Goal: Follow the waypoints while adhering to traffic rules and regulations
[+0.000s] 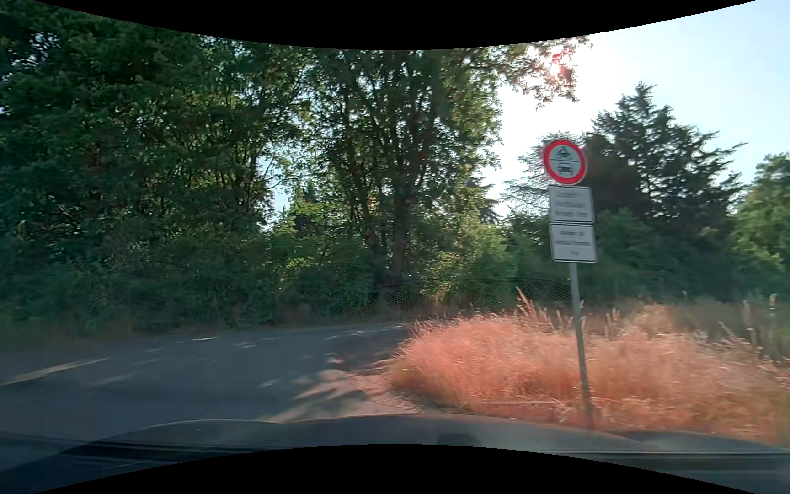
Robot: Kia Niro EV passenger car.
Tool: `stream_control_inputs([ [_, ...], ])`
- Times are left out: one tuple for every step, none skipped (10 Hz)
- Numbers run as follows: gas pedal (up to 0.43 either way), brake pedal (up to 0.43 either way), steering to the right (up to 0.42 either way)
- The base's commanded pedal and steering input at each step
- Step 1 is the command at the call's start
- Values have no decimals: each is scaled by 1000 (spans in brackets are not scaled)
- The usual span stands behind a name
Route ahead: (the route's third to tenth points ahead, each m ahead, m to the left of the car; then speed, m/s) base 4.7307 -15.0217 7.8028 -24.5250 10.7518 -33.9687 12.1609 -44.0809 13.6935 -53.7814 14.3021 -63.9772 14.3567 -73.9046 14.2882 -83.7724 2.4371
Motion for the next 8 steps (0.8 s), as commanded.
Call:
stream_control_inputs([
  [47,0,-780],
  [47,0,-780],
  [47,0,-778],
  [59,0,-770],
  [59,0,-746],
  [59,0,-717],
  [59,0,-679],
  [59,0,-643],
])
